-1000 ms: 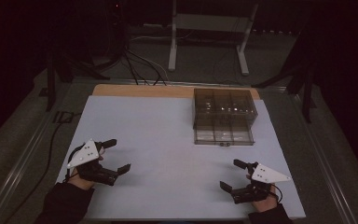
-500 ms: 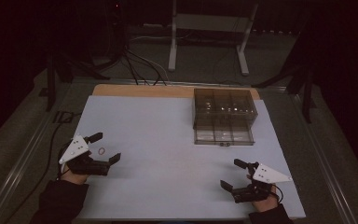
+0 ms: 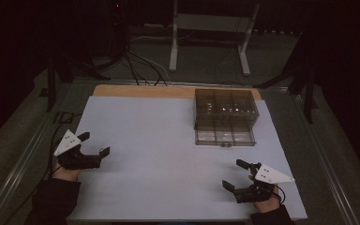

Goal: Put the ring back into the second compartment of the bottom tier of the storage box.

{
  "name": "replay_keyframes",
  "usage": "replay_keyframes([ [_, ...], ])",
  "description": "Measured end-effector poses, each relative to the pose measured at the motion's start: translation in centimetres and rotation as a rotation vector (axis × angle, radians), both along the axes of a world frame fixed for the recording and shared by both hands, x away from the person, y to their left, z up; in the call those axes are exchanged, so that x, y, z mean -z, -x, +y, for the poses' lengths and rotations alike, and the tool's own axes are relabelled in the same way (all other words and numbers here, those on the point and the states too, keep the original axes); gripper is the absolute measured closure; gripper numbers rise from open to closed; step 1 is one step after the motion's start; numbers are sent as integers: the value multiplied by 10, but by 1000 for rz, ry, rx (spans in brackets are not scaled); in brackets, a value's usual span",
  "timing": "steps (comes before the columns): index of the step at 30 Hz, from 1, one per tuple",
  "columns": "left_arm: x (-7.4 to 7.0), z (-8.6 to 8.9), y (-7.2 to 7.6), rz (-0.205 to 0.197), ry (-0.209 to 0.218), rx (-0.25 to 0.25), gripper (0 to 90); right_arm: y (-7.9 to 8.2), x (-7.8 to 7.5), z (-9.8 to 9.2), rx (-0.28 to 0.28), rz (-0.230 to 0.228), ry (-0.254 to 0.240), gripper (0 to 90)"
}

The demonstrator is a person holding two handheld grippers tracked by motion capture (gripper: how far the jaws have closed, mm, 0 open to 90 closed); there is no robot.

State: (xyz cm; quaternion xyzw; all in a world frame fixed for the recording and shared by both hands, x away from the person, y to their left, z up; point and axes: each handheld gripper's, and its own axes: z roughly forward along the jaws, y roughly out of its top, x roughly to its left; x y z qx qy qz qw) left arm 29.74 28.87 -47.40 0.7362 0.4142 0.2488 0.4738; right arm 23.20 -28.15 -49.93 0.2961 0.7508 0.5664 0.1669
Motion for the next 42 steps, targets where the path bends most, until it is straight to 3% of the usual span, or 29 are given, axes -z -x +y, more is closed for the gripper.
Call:
replay_keyframes([
  [5, 7, 8, -3, 11, 8, -76, 7, 0, 0, 0, 1, 1, 0, 43],
  [9, 10, 11, -5, 67, 5, -102, 7, 0, 0, -1, 2, 1, 0, 44],
  [12, 13, 9, -6, 95, -40, -135, 8, 1, -1, -1, 5, -1, -1, 44],
  [15, 18, 10, -9, 130, -48, -162, 77, 1, 0, -1, 6, 2, -1, 44],
  [20, 24, 12, -11, 149, -65, -192, 165, 1, -1, -2, 5, -4, -5, 47],
  [22, 26, 13, -12, 157, -63, -194, 239, 1, -1, -2, 6, 0, -3, 47],
  [29, 33, 6, -13, 168, -131, -157, 355, 1, -1, -2, 2, -1, -7, 49],
  [37, 40, 5, -18, 209, -147, -172, 496, 1, -1, -2, 4, -2, -8, 49],
  [42, 43, 3, -21, 228, -189, -196, 566, 2, -2, -2, 4, -2, -7, 49],
])
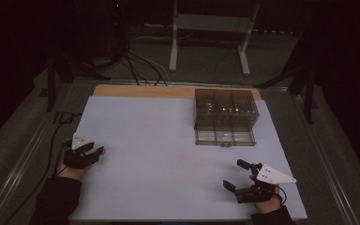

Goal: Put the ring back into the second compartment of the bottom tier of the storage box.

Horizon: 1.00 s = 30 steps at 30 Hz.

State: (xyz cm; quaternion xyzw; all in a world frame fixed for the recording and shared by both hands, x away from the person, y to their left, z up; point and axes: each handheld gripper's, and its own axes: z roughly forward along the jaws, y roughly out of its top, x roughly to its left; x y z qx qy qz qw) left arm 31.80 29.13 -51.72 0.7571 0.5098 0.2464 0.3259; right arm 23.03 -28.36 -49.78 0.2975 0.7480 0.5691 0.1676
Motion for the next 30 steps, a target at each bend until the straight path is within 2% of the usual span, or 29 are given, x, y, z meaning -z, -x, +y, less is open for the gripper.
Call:
replay_keyframes([
  [3, 2, 2, -2, 10, 21, -5, 592, 0, 1, 0, -2, 5, 5, 50],
  [10, 6, 2, -7, 53, 32, -4, 699, 0, 0, 0, 2, 5, 3, 49],
  [15, 7, 2, -9, 63, 42, -8, 741, 0, 1, 0, 3, 8, 4, 50],
  [20, 6, 2, -11, 83, 47, -19, 830, 0, 1, 0, 2, 5, 6, 51],
  [26, 3, 1, -13, 117, 35, -30, 874, 1, 0, 0, 4, 2, 9, 52],
  [27, 2, 1, -16, 150, 54, -45, 877, 0, 1, 0, 6, 7, 10, 53],
  [30, 0, 2, -18, 168, 56, -45, 881, 0, 0, 0, 8, 5, 9, 53],
])
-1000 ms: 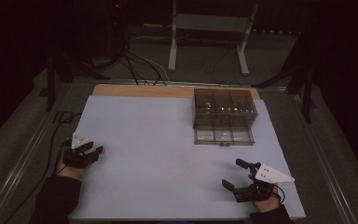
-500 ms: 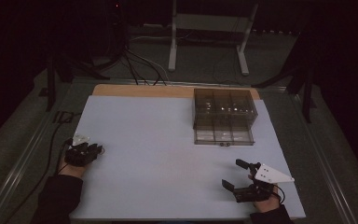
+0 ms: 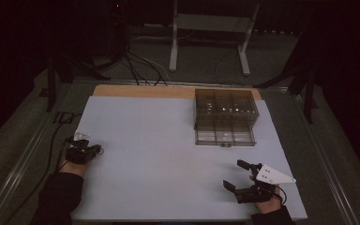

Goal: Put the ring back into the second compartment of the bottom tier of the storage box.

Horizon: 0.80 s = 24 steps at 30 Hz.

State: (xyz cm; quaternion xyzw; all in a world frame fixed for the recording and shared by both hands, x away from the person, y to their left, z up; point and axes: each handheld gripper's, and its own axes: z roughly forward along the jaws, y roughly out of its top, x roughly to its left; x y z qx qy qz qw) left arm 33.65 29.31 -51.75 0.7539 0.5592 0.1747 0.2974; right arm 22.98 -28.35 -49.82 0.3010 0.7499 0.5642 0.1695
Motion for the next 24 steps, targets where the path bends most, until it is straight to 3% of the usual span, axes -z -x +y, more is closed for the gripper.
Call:
replay_keyframes([
  [14, 0, -1, 2, -25, 2, -3, 884, 0, 1, -1, 5, 4, 3, 53],
  [24, -10, -1, 5, -49, 26, 1, 884, 0, 0, -1, 8, 0, -3, 53],
])
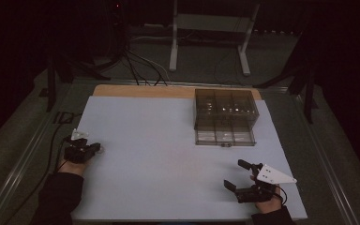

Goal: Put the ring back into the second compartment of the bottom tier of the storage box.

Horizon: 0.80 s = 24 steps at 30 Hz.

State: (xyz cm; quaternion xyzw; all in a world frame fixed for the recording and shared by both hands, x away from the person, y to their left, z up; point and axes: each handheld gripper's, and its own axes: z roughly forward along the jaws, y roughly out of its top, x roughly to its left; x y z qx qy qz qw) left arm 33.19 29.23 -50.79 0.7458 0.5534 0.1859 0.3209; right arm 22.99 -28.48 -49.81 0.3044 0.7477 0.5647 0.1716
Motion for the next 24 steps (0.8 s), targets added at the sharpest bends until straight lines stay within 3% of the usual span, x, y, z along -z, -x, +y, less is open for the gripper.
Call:
replay_keyframes([
  [10, -10, -12, 3, -39, 5, 45, 884, 0, 1, 0, 0, 4, 7, 53],
  [24, -14, -39, 0, -46, -10, 148, 884, 0, 1, -1, 6, 2, -3, 53],
])
